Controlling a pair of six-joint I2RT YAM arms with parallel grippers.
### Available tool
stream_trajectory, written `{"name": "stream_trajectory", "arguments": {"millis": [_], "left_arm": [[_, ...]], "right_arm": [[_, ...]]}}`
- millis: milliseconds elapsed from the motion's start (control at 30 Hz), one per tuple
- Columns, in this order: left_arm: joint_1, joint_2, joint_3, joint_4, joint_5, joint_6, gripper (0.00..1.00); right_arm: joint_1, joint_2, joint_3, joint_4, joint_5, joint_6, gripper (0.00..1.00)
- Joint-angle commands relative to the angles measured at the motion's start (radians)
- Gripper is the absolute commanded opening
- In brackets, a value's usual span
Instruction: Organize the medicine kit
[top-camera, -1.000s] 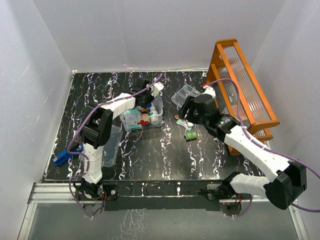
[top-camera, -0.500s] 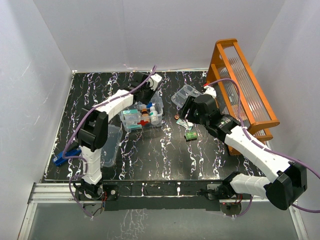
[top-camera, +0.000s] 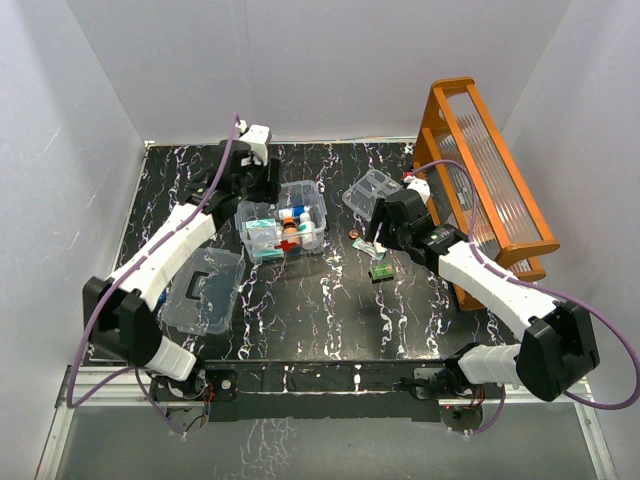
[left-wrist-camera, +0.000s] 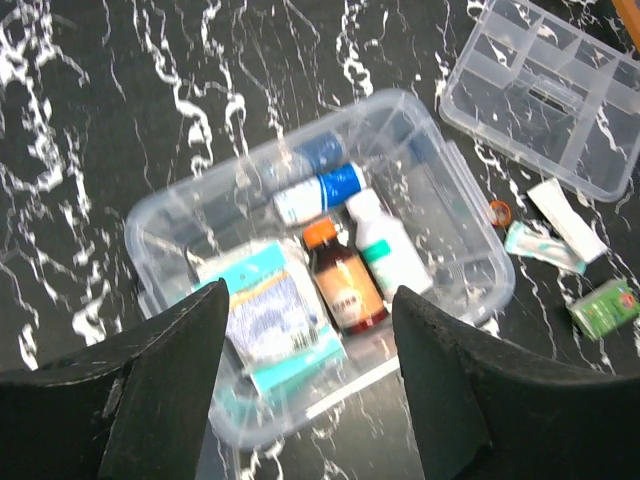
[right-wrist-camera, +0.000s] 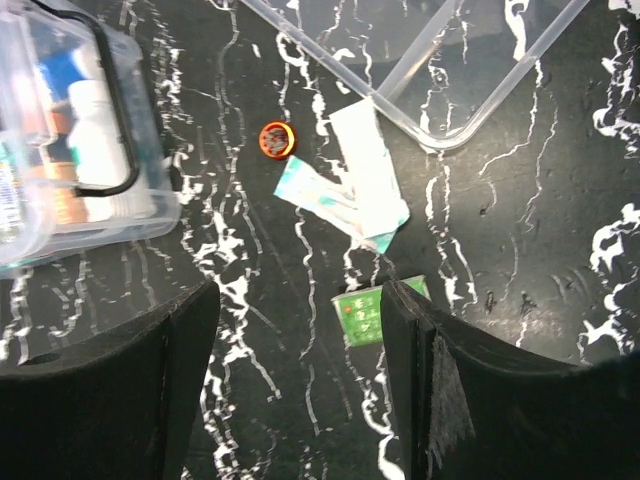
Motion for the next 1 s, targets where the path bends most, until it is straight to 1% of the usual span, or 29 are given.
{"name": "stream_trajectory", "arguments": {"millis": [0, 200, 367, 433, 567, 767, 833, 967], "left_arm": [[0.003, -0.165, -0.096, -0.076, -0.014, -0.113, 0.67], [0.008, -0.377, -0.23, -0.131, -0.101, -0.181, 0.7], [0.009, -0.527, -0.358, -0.134, -0.132, -0.251, 0.71], [0.009, -0.569, -0.394, -0.135, -0.129, -0.269, 0.71], [0.009, -0.626, -0.436, -0.144, -0.106, -0.29, 0.71], [0.009, -0.639, -0.451, -0.165, -0.067, -0.284, 0.71], [0.01, -0.638, -0.454, -0.164, -0.067, -0.248, 0.71], [0.009, -0.637, -0.47, -0.143, -0.127, -0.185, 0.71]], "right_arm": [[-0.019, 0.069, 0.019, 0.047, 0.038, -0.101, 0.65], [-0.031, 0.191, 0.057, 0.036, 0.06, -0.138, 0.71], [-0.035, 0.28, 0.099, 0.049, 0.065, -0.189, 0.72], [-0.038, 0.321, 0.13, 0.051, 0.065, -0.206, 0.7], [-0.047, 0.414, 0.186, 0.072, 0.074, -0.234, 0.65], [-0.058, 0.509, 0.244, 0.07, 0.092, -0.255, 0.51], [-0.064, 0.525, 0.25, 0.072, 0.088, -0.261, 0.46], [-0.073, 0.559, 0.272, 0.055, 0.051, -0.266, 0.35]]}}
